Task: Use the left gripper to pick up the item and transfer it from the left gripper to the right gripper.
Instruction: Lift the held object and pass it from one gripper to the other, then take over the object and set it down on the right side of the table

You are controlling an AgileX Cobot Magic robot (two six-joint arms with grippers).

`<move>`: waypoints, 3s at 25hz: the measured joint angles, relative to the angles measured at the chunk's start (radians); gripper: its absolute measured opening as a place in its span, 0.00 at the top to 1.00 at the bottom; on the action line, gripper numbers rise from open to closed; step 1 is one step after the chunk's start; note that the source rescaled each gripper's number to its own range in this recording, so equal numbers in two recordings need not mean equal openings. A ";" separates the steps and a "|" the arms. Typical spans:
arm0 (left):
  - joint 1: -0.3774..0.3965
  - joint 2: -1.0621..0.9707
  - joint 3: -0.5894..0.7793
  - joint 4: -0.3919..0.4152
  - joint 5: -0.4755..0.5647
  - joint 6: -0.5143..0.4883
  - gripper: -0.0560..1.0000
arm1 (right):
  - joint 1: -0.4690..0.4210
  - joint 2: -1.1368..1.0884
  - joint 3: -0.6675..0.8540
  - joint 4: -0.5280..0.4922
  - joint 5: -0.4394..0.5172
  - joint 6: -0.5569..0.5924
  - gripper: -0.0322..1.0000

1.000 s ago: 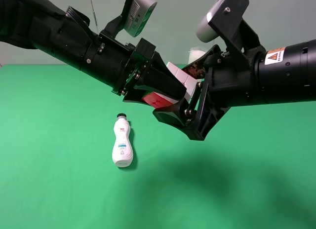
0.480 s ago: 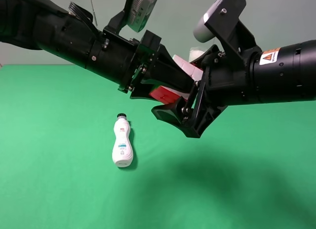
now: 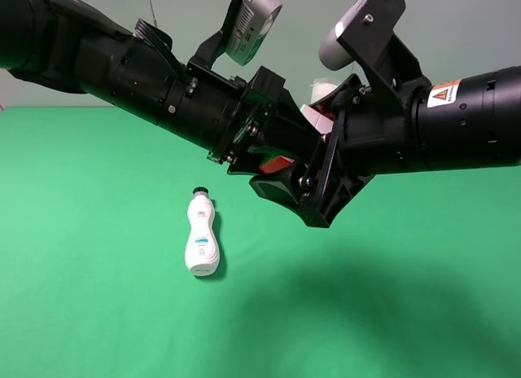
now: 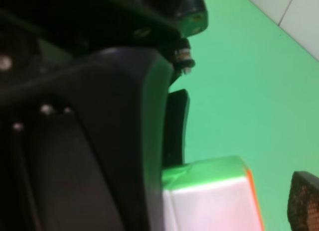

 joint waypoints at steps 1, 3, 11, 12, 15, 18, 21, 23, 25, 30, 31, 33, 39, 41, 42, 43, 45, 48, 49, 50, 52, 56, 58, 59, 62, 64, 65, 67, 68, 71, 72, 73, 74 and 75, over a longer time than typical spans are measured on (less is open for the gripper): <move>0.000 0.000 0.000 -0.001 0.000 0.000 0.94 | 0.000 0.000 0.000 0.002 0.004 0.000 0.00; 0.000 0.000 0.000 -0.001 0.000 0.000 0.94 | 0.000 0.000 0.000 0.003 0.010 0.000 0.00; 0.000 0.000 0.000 -0.008 0.000 -0.010 0.94 | 0.000 0.000 0.000 -0.005 0.007 -0.015 0.82; 0.000 0.000 0.000 -0.008 0.000 -0.011 0.94 | 0.000 0.000 0.000 -0.007 0.007 -0.018 0.82; 0.000 0.000 0.000 -0.008 -0.001 -0.011 0.94 | 0.000 0.000 0.000 -0.007 0.007 -0.020 0.82; 0.000 0.000 0.000 -0.008 -0.001 -0.011 0.94 | 0.000 0.000 0.000 -0.007 0.007 -0.021 0.82; 0.000 0.000 0.000 -0.008 -0.001 -0.011 0.94 | 0.000 0.000 0.000 -0.007 0.007 -0.021 0.82; 0.000 0.000 0.000 -0.008 -0.001 -0.011 0.94 | 0.000 0.000 0.000 -0.007 0.007 -0.021 0.82; 0.000 0.000 0.000 -0.008 -0.001 -0.011 0.94 | 0.000 0.000 0.000 -0.007 0.007 -0.021 0.82; 0.000 0.000 0.000 -0.008 -0.001 -0.014 0.90 | 0.000 0.000 0.000 -0.007 0.007 -0.021 0.83; 0.000 0.000 0.000 -0.008 -0.009 -0.015 0.79 | 0.000 0.000 0.000 -0.002 0.011 -0.019 0.97; 0.000 0.000 0.000 -0.005 -0.027 -0.029 0.41 | 0.000 0.001 0.000 0.002 0.017 -0.014 0.97; 0.000 0.000 0.000 -0.001 -0.059 -0.045 0.04 | 0.000 0.001 0.000 0.002 0.016 -0.014 0.97; 0.000 0.001 0.000 -0.001 -0.059 -0.045 0.03 | 0.000 0.001 0.000 0.002 0.016 -0.014 0.97; 0.000 0.001 0.000 -0.001 -0.059 -0.046 0.02 | 0.000 0.001 0.000 0.002 0.016 -0.014 0.97; 0.000 0.001 0.000 -0.001 -0.060 -0.046 0.02 | 0.000 0.001 0.000 0.002 0.016 -0.014 0.97; 0.000 0.001 0.000 0.000 -0.060 -0.046 0.02 | 0.000 0.001 0.000 0.002 0.016 -0.014 0.97; 0.000 0.001 0.000 0.001 -0.061 -0.046 0.02 | 0.000 0.001 0.000 0.002 0.017 -0.014 0.97; 0.000 0.001 0.000 0.001 -0.061 -0.046 0.02 | 0.000 0.001 0.000 0.002 0.017 -0.014 0.97; 0.000 0.001 0.000 0.002 -0.061 -0.046 0.02 | 0.000 0.001 0.000 0.002 0.018 -0.014 0.97; 0.001 0.001 0.000 0.002 -0.060 -0.046 0.02 | 0.000 0.001 0.000 0.002 0.018 -0.014 0.97; 0.014 0.001 0.000 -0.001 -0.046 -0.046 0.01 | 0.000 0.001 0.000 0.003 0.018 -0.014 0.97; 0.029 0.001 0.000 -0.004 -0.019 -0.046 0.01 | 0.000 0.001 0.000 0.003 0.018 -0.014 0.97; 0.038 0.001 0.000 -0.004 -0.006 -0.046 0.01 | 0.000 0.001 0.000 0.003 0.018 -0.014 0.97; 0.067 0.000 0.000 -0.004 0.030 -0.046 0.01 | 0.000 0.001 0.000 0.003 0.018 -0.014 0.97; 0.086 -0.003 0.000 -0.003 0.049 -0.046 0.01 | 0.000 0.001 0.000 0.003 0.019 -0.014 0.97; 0.096 -0.007 0.000 0.002 0.052 -0.046 0.01 | 0.000 0.001 0.000 0.003 0.020 -0.014 0.97; 0.115 -0.026 0.000 0.021 0.053 -0.046 0.01 | 0.000 0.001 0.000 0.003 0.023 -0.014 0.97; 0.125 -0.038 0.000 0.034 0.054 -0.047 0.01 | 0.000 0.001 0.000 0.003 0.024 -0.014 0.97; 0.155 -0.084 0.000 0.071 0.055 -0.053 0.01 | 0.000 0.001 0.000 0.003 0.024 -0.014 0.97; 0.166 -0.101 0.000 0.090 0.055 -0.060 0.01 | 0.000 0.001 0.000 0.003 0.024 -0.014 0.97; 0.178 -0.118 0.000 0.107 0.055 -0.066 0.01 | 0.000 0.001 0.000 0.003 0.024 -0.014 0.97; 0.190 -0.137 0.000 0.130 0.055 -0.078 0.01 | 0.000 0.001 0.000 0.003 0.024 -0.014 0.97; 0.200 -0.153 0.000 0.156 0.055 -0.093 0.01 | 0.000 0.001 0.000 0.003 0.025 -0.014 0.97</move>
